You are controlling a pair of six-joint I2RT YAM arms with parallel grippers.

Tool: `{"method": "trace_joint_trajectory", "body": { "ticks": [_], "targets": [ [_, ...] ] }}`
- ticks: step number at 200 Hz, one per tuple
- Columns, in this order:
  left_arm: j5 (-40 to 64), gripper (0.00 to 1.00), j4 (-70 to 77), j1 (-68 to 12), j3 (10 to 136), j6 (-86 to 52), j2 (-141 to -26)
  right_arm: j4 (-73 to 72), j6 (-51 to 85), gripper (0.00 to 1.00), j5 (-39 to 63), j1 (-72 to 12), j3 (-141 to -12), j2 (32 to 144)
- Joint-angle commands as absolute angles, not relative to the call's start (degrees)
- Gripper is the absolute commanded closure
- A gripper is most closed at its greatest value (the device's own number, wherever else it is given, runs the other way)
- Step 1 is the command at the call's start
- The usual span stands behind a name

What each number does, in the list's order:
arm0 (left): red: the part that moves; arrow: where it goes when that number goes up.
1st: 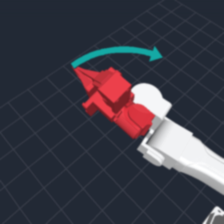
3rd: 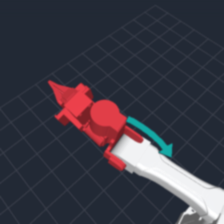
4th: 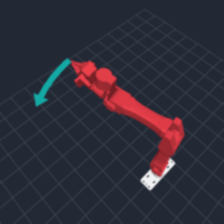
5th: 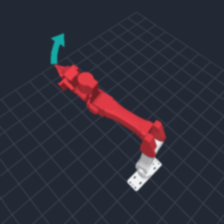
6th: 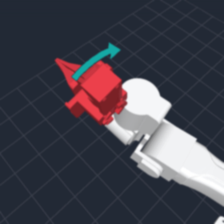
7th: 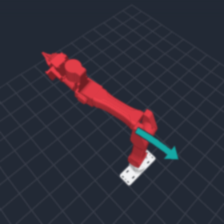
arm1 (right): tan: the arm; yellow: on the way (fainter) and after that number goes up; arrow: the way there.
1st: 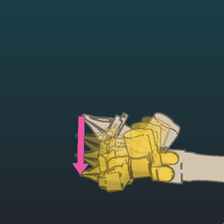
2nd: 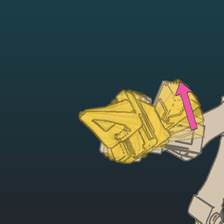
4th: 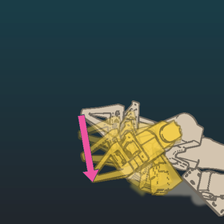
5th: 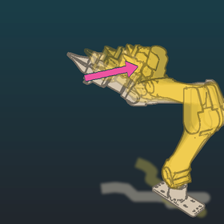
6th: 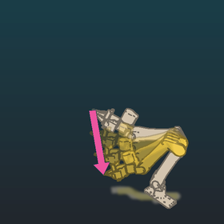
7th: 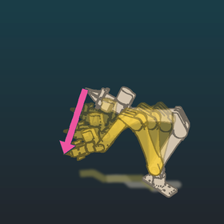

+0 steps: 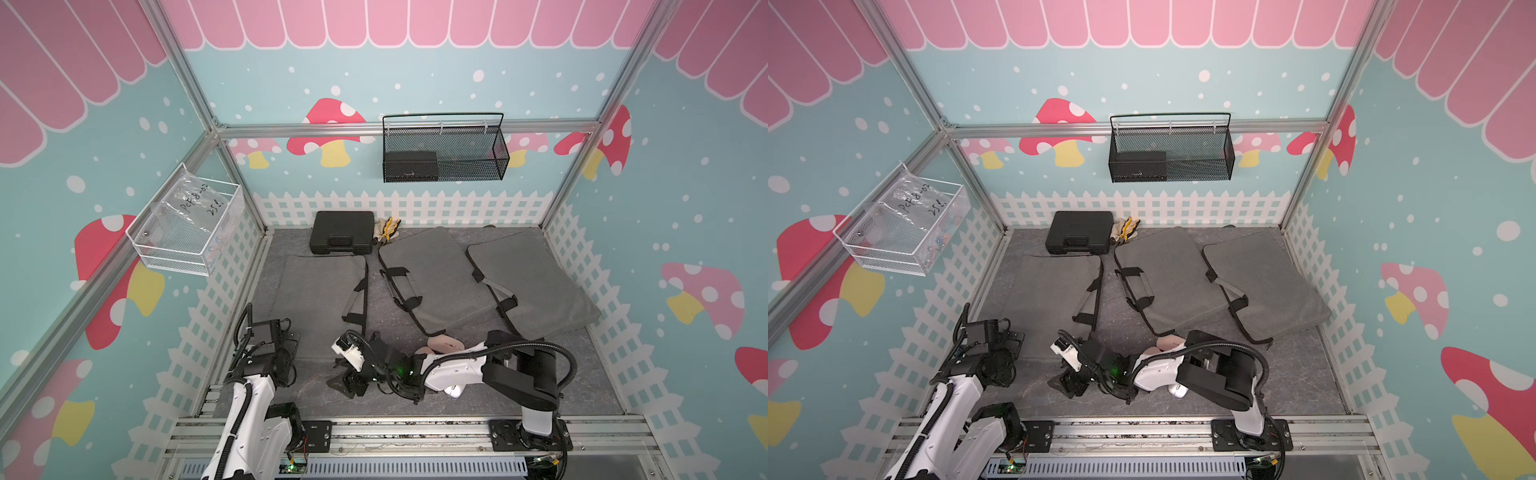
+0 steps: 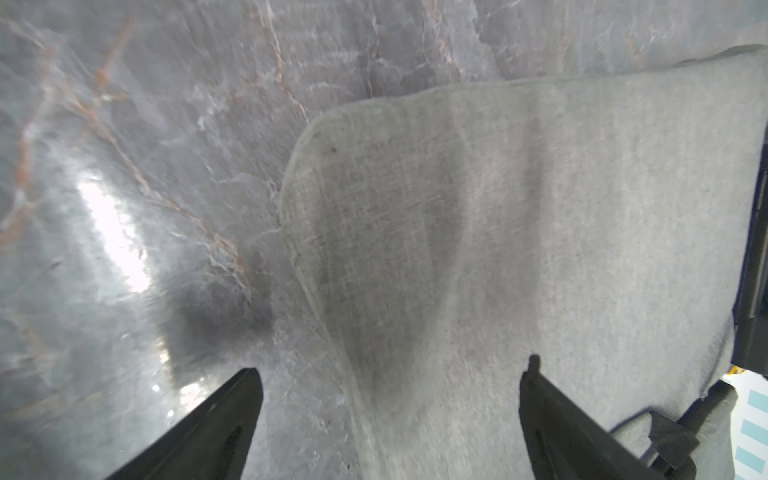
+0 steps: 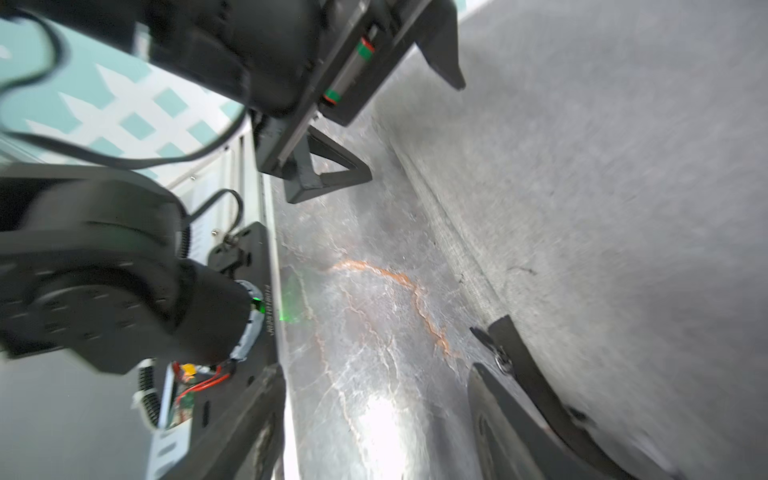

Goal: Put the mouse into the laptop bag
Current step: Unzip the zipper on the zippered laptop bag.

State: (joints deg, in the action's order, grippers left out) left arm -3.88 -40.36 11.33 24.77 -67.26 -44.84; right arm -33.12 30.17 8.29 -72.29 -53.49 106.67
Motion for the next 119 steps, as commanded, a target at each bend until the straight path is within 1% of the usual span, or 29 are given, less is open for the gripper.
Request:
{"method": "trace_joint_trajectory", "body": {
  "ticks": [1,31,41,52,67,73,83,94,106,119],
  "targets": [
    [-7.75,0.01,-46.55,11.38,29.17,-66.09,-44.22,-34.25,29.61,0.01,3.79,-72.09,-49.54,101.71],
    [-8.04,0.02,-46.63,11.39,35.57,-58.67,-43.57,-28.97,32.92,0.0,-4.66,-71.13,-43.64,93.02],
    [-9.66,0.03,-46.69,11.39,38.29,-55.55,-43.92,-26.85,33.67,0.0,-7.49,-70.72,-42.12,89.86],
    [-12.57,0.02,-47.13,11.34,40.15,-54.6,-44.2,-23.49,35.55,0.0,-12.8,-70.57,-40.72,86.17],
    [-13.46,0.06,-46.24,11.35,41.04,-51.85,-44.38,-20.45,38.7,0.0,-17.66,-70.58,-38.55,81.65],
    [-11.82,0.05,-44.68,11.36,40.7,-49.57,-44.38,-20.39,37.9,0.01,-18.82,-70.62,-37.52,79.9],
    [-7.33,0.0,-42.21,11.36,39.92,-46.51,-44.51,-20.57,38.03,0.01,-22.89,-70.59,-35.26,76.78],
    [-0.61,0.0,-39.07,11.38,38.55,-43.74,-44.8,-22.36,40.07,0.0,-29.2,-70.59,-31.35,73.25],
    [4.03,0.0,-37.38,11.32,37.98,-43.07,-45.29,-24.81,40.0,0.0,-33.66,-70.71,-27.46,69.82],
    [6.66,0.0,-36.41,11.12,38.36,-42.48,-45.98,-25.05,38.0,0.01,-35.15,-70.58,-24.93,65.48]
  ]
}}
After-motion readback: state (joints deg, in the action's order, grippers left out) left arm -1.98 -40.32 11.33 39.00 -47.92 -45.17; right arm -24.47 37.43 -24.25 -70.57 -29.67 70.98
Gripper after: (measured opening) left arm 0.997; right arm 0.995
